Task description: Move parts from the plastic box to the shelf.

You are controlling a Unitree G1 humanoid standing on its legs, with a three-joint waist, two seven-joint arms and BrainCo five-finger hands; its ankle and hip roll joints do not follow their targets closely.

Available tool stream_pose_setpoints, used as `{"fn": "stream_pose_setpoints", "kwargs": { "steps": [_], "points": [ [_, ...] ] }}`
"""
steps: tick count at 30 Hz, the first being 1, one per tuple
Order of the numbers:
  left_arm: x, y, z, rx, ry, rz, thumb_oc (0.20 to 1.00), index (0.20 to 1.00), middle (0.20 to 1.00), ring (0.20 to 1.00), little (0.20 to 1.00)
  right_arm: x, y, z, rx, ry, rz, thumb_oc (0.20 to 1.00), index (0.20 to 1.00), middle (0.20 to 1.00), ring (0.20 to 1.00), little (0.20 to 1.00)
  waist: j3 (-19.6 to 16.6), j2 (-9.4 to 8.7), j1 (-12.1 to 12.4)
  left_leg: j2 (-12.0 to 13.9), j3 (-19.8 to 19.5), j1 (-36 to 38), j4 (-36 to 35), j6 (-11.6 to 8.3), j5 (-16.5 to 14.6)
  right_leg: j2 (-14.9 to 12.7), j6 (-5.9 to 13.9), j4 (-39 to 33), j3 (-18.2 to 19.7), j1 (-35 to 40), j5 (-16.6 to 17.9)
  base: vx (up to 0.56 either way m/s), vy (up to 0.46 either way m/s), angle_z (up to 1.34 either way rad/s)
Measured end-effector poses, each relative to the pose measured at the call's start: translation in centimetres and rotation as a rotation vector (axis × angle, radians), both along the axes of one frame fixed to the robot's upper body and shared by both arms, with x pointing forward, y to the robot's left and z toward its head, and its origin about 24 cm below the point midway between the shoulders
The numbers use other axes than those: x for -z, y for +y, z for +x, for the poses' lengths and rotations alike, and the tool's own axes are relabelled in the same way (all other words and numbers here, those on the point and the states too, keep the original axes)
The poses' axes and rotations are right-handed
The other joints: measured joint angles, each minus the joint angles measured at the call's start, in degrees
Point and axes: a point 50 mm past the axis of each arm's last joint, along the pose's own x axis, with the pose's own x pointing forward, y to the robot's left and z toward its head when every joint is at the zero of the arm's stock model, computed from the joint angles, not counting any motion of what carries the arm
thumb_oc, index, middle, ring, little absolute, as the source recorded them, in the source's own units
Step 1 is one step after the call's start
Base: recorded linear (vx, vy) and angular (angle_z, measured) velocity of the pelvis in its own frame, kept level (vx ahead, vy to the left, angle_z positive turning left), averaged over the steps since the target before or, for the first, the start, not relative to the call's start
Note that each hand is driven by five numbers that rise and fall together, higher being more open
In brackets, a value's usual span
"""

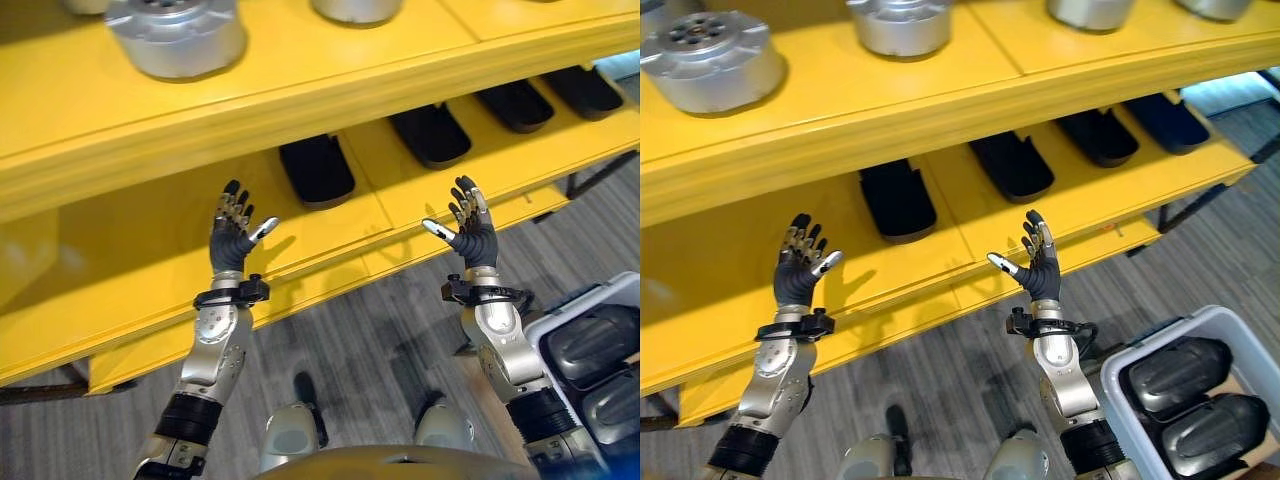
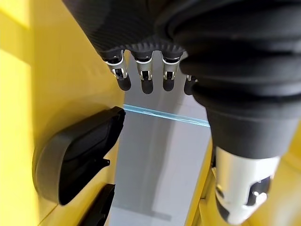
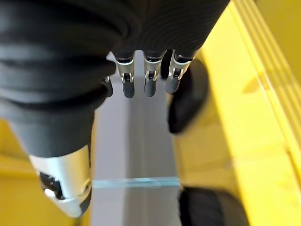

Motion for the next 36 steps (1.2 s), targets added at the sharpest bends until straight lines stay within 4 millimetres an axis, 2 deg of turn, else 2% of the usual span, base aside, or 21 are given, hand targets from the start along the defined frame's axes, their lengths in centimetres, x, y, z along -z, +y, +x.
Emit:
{"fn": "stream_pose_setpoints", "kwargs": {
  "steps": [1, 2, 4, 5, 7, 10, 16, 17, 19, 22, 23, 24, 25, 26, 28, 29, 30, 32, 33, 34, 36],
  "points": [
    [0.2, 0.5, -0.2, -0.018, 0.007, -0.005, 1.0, 1.0, 1.0, 1.0, 1.0, 0.2, 0.0, 0.0, 0.002, 0.008, 0.001, 1.0, 1.0, 1.0, 1.0, 1.0, 0.0, -0.51, 0.2, 0.0, 0.0, 0.5, -0.2, -0.95, 0.4, 0.4, 1.06, -3.0, -1.4, 1.9, -1.8, 0.01, -0.17, -0.66],
    [1.0, 0.9, -0.9, -0.057, 0.03, -0.051, 1.0, 1.0, 1.0, 1.0, 1.0, 0.4, -0.4, 0.0, 0.017, 0.017, 0.001, 1.0, 1.0, 1.0, 1.0, 1.0, -0.1, 0.03, 0.2, 1.5, 0.1, 0.8, 0.2, -2.07, 0.7, 3.4, 1.98, -9.5, -1.6, 4.9, -3.2, 0.01, -0.25, -0.62],
    [2.5, 0.0, -1.8, -0.055, 0.073, -0.116, 1.0, 1.0, 1.0, 1.0, 1.0, 0.6, -1.7, -0.2, 0.034, 0.034, -0.058, 1.0, 1.0, 1.0, 1.0, 1.0, -1.2, 3.99, -1.9, 6.9, -1.5, 1.0, -0.4, -3.82, 2.1, 9.5, -0.41, -11.5, 0.4, 4.3, -2.4, 0.02, -0.329, -0.75],
    [2.6, -0.2, -1.8, -0.043, 0.073, -0.124, 1.0, 1.0, 1.0, 1.0, 1.0, 0.8, -2.4, -0.6, 0.048, 0.043, -0.071, 1.0, 1.0, 1.0, 1.0, 1.0, -1.4, 4.43, -3.3, 7.9, -1.3, 1.6, -0.5, -4.24, 2.3, 10.8, -0.88, -11.6, 0.8, 4.1, -2.6, 0.04, -0.268, -0.71],
    [2.9, -0.2, -2.1, -0.04, 0.083, -0.137, 1.0, 1.0, 1.0, 1.0, 1.0, 1.2, -3.3, -1.0, 0.083, 0.059, -0.065, 1.0, 1.0, 1.0, 1.0, 1.0, -2.0, 4.74, -3.5, 9.4, 0.7, 3.4, -1.1, -4.57, 2.3, 12.4, -1.93, -11.9, 3.2, 3.9, -2.9, 0.02, -0.188, -0.66],
    [2.9, -0.5, -2.1, -0.006, 0.079, -0.136, 1.0, 1.0, 1.0, 1.0, 1.0, 2.5, -4.5, -2.3, 0.112, 0.113, -0.083, 1.0, 1.0, 1.0, 1.0, 1.0, -2.8, 7.02, -8.0, 10.7, 2.8, 5.5, -3.0, -5.69, 3.3, 14.6, -2.73, -14.8, 6.0, 3.6, -0.2, 0.01, -0.254, -0.59],
    [3.3, -1.9, -2.1, 0.047, 0.092, -0.147, 1.0, 1.0, 1.0, 1.0, 1.0, 3.1, -5.1, -2.9, 0.119, 0.141, -0.105, 1.0, 1.0, 1.0, 1.0, 1.0, -3.3, 10.4, -9.3, 12.7, 4.4, 6.4, -3.8, -5.84, 4.6, 17.5, -3.04, -17.3, 8.4, 3.1, 1.3, -0.02, -0.245, -0.3],
    [3.4, -2.0, -2.1, 0.052, 0.098, -0.143, 1.0, 1.0, 1.0, 1.0, 1.0, 3.1, -4.9, -2.9, 0.116, 0.136, -0.095, 1.0, 1.0, 1.0, 1.0, 1.0, -3.1, 10.58, -8.9, 14.4, 4.8, 6.7, -4.0, -5.55, 4.9, 19.1, -4.69, -13.8, 9.1, 0.8, -0.4, 0.0, -0.246, -0.33],
    [3.5, -2.3, -2.1, 0.066, 0.105, -0.143, 1.0, 1.0, 1.0, 1.0, 1.0, 3.1, -4.8, -2.9, 0.12, 0.133, -0.088, 1.0, 1.0, 1.0, 1.0, 1.0, -2.4, 9.48, -8.6, 15.0, 3.9, 6.7, -4.0, -3.38, 7.6, 19.9, -5.73, -12.1, 10.4, -0.3, -1.5, -0.03, -0.198, -0.39],
    [3.5, -2.4, -2.0, 0.072, 0.106, -0.142, 1.0, 1.0, 1.0, 1.0, 1.0, 2.8, -4.7, -2.7, 0.117, 0.114, -0.085, 1.0, 1.0, 1.0, 1.0, 1.0, -1.6, 8.2, -7.8, 15.2, -2.8, 6.7, -2.0, -2.45, 10.8, 20.9, -6.69, -11.7, 12.9, -1.8, -1.4, -0.08, -0.146, -0.71],
    [2.9, -2.3, -1.6, 0.071, 0.081, -0.136, 1.0, 1.0, 1.0, 1.0, 1.0, 2.4, -4.4, -2.4, 0.114, 0.09, -0.072, 1.0, 1.0, 1.0, 1.0, 1.0, 0.4, 4.41, -5.4, 12.5, -15.3, 2.7, 6.5, -2.25, 10.6, 20.0, -9.16, -10.5, 18.2, -3.2, -0.5, 0.02, -0.093, -1.15],
    [3.0, -2.3, -1.6, 0.072, 0.085, -0.136, 1.0, 1.0, 1.0, 1.0, 1.0, 2.1, -4.3, -2.2, 0.113, 0.077, -0.068, 1.0, 1.0, 1.0, 1.0, 1.0, 0.9, 3.56, -4.9, 10.3, -18.8, 1.5, 7.4, -5.49, 6.6, 18.7, -9.36, -11.7, 18.9, -3.3, 0.0, 0.07, -0.071, -1.12],
    [3.0, -2.3, -1.7, 0.074, 0.086, -0.135, 1.0, 1.0, 1.0, 1.0, 1.0, 2.0, -4.2, -2.0, 0.112, 0.069, -0.061, 1.0, 1.0, 1.0, 1.0, 1.0, 1.2, 2.91, -5.0, 7.8, -20.2, 0.6, 7.3, -6.09, 3.8, 18.2, -9.71, -12.4, 20.3, -3.2, 0.9, 0.13, 0.018, -1.13],
    [3.3, -2.4, -1.8, 0.089, 0.092, -0.136, 1.0, 1.0, 1.0, 1.0, 1.0, 1.1, -4.1, -1.4, 0.106, 0.033, -0.059, 1.0, 1.0, 1.0, 1.0, 1.0, 2.0, 2.13, -4.8, -3.7, -23.5, -2.4, 6.3, -3.6, -2.4, 16.7, -9.58, -15.5, 23.5, -3.3, 2.3, 0.11, 0.03, -1.01],
    [3.0, -2.3, -1.6, 0.088, 0.082, -0.132, 1.0, 1.0, 1.0, 1.0, 1.0, 1.1, -3.9, -1.4, 0.099, 0.032, -0.057, 1.0, 1.0, 1.0, 1.0, 1.0, 2.2, 3.33, -4.6, -8.2, -24.2, -4.0, 4.1, -1.1, -3.8, 17.2, -8.46, -14.3, 22.9, -4.2, 3.2, 0.06, 0.031, -0.9],
    [3.0, -2.3, -1.6, 0.086, 0.081, -0.135, 1.0, 1.0, 1.0, 1.0, 1.0, 1.0, -4.0, -1.4, 0.095, 0.031, -0.065, 1.0, 1.0, 1.0, 1.0, 1.0, 2.2, 4.33, -4.1, -10.3, -27.3, -4.0, 0.7, 0.18, -5.2, 18.3, -7.56, -12.8, 23.8, -5.5, 2.6, 0.03, 0.011, -1.04],
    [3.1, -2.2, -1.7, 0.079, 0.085, -0.136, 1.0, 1.0, 1.0, 1.0, 1.0, 1.2, -3.8, -1.5, 0.092, 0.035, -0.061, 1.0, 1.0, 1.0, 1.0, 1.0, 2.6, 5.22, -2.8, -9.0, -25.6, -4.3, 1.1, 0.72, -3.1, 19.8, -6.68, -10.8, 24.3, -6.3, 2.0, 0.04, 0.041, -1.04],
    [3.0, -2.1, -1.7, 0.077, 0.084, -0.134, 1.0, 1.0, 1.0, 1.0, 1.0, 1.5, -3.8, -1.7, 0.09, 0.049, -0.056, 1.0, 1.0, 1.0, 1.0, 1.0, 3.1, 6.22, -2.9, -8.0, -24.7, -4.6, 0.8, 0.58, -2.6, 21.5, -7.02, 3.0, 21.9, -9.8, -4.6, 0.08, 0.071, -0.46],
    [2.9, -2.2, -1.7, 0.084, 0.079, -0.127, 1.0, 1.0, 1.0, 1.0, 1.0, 1.5, -3.8, -1.7, 0.093, 0.048, -0.055, 1.0, 1.0, 1.0, 1.0, 1.0, 3.0, 6.0, -3.0, -8.2, -24.6, -5.0, 1.1, 0.03, -2.1, 21.5, -7.11, 7.3, 20.9, -10.2, -7.8, 0.09, 0.1, -0.17],
    [2.6, -2.1, -1.4, 0.087, 0.07, -0.117, 1.0, 1.0, 1.0, 1.0, 1.0, 1.5, -3.8, -1.6, 0.094, 0.046, -0.054, 1.0, 1.0, 1.0, 1.0, 1.0, 3.0, 4.09, -2.5, -10.3, -23.9, -5.1, 1.5, -0.42, -1.6, 20.4, -8.54, 5.5, 21.2, -8.7, -13.0, 0.08, 0.125, -0.14],
    [2.5, -2.5, -1.1, 0.094, 0.068, -0.124, 1.0, 1.0, 1.0, 1.0, 1.0, 1.3, -3.9, -1.3, 0.099, 0.041, -0.056, 1.0, 1.0, 1.0, 1.0, 1.0, 3.8, 5.44, -3.2, -9.8, -24.5, -5.1, 1.7, -0.43, -0.8, 20.6, -8.11, 2.3, 21.1, -7.0, -11.5, 0.05, 0.088, -0.21]
  ]
}}
